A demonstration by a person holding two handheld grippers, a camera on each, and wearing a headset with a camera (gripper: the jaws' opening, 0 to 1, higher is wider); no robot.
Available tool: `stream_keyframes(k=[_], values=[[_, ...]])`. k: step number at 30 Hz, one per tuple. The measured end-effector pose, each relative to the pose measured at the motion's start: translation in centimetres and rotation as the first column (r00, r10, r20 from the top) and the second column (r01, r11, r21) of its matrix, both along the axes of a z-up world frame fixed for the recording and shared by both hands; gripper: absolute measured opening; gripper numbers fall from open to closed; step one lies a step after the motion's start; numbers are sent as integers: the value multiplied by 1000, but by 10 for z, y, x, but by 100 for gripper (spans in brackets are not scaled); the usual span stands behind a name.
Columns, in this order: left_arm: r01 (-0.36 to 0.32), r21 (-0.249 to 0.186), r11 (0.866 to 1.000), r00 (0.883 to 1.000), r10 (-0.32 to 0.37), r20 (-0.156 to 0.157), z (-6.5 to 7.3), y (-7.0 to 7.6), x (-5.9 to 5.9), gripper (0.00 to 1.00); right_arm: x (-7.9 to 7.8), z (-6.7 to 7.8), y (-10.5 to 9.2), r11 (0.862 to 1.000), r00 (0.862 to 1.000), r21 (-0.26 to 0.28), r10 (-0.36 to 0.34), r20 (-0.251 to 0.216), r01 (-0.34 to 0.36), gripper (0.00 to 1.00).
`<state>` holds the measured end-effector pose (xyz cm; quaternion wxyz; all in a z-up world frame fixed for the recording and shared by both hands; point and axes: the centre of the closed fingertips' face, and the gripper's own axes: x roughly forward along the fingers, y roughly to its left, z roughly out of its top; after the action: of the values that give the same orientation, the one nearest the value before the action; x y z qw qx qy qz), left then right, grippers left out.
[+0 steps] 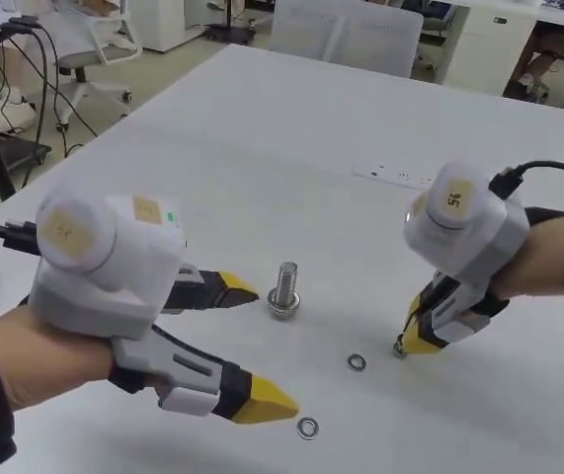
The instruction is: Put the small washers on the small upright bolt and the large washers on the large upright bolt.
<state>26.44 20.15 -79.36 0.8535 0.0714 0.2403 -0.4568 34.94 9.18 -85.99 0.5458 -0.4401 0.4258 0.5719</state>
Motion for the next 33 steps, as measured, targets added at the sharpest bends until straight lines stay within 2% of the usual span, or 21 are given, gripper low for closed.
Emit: stream_keyframes(k=[7,20,24,30,33], values=[[0,0,1000,1000,0,-2,0,0,0,72,-1,-4,0,1000,1000,-3,2,-2,-2,14],[0,1,1000,1000,0,-3,-1,0,0,72,-3,-2,1,1000,1000,9,-2,-1,2,18],[2,3,1000,1000,-2,-4,-1,0,0,72,-2,0,0,1000,1000,14,-12,3,12,23],[1,2,1000,1000,-1,-1,0,0,0,72,4,3,-2,999,1000,33,-26,14,25,36],[2,2,1000,1000,-2,0,0,-1,-1,72,4,7,0,999,1000,37,-23,16,22,38]])
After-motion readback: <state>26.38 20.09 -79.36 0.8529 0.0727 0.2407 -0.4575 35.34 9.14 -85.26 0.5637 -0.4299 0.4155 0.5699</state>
